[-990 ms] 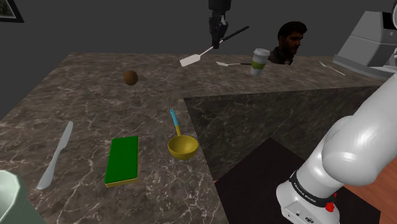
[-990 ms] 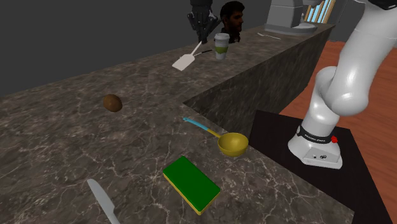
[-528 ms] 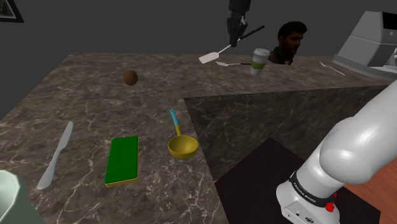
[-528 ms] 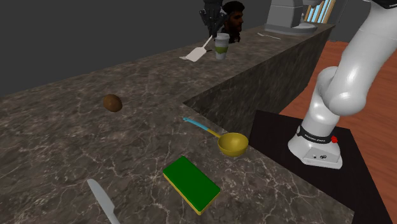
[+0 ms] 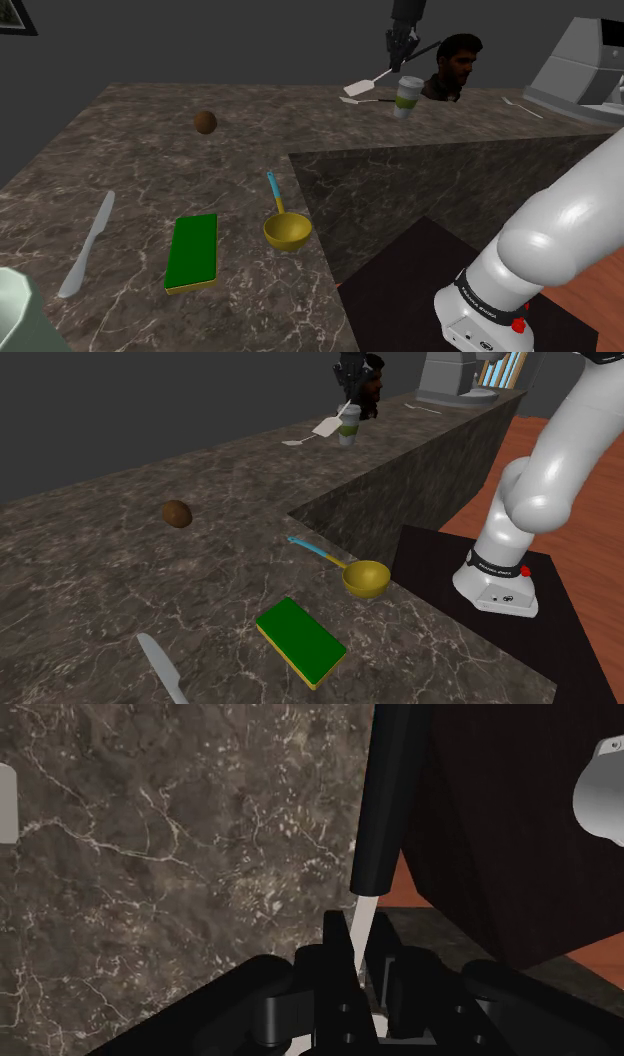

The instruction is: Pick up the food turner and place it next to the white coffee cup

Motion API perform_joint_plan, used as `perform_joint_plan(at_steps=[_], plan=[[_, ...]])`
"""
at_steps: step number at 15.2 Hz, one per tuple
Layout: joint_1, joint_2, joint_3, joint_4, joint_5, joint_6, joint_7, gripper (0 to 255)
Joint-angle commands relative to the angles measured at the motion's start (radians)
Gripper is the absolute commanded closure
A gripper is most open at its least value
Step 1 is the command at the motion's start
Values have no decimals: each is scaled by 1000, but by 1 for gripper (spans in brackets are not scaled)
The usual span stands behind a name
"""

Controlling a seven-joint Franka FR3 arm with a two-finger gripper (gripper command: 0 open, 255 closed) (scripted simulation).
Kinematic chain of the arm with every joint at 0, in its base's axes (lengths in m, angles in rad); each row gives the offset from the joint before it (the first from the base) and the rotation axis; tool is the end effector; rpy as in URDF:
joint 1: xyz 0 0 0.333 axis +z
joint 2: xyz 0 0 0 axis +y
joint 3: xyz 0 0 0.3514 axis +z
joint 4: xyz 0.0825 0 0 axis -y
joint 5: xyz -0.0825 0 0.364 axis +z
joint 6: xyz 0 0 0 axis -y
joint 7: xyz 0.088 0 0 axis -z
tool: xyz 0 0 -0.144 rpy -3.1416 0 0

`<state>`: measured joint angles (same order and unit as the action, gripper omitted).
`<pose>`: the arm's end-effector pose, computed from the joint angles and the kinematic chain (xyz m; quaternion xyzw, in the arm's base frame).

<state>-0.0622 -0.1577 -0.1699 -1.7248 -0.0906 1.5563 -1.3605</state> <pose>0.4597 -0.1293 0.6310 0.8442 0.5351 -0.0274 0.0178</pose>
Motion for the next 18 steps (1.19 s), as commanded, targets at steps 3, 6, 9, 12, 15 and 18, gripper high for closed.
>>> perform_joint_plan(at_steps=[3,6,9,12,15,18], plan=[[-40,19,-57,22,-6,5,-98,255],[-71,47,-101,53,-4,8,-175,255],[-105,86,-145,95,3,9,-253,255],[-141,136,-188,150,18,7,-333,255],[-181,197,-229,218,42,0,-414,255],[-229,271,-266,303,76,-13,-496,255]])
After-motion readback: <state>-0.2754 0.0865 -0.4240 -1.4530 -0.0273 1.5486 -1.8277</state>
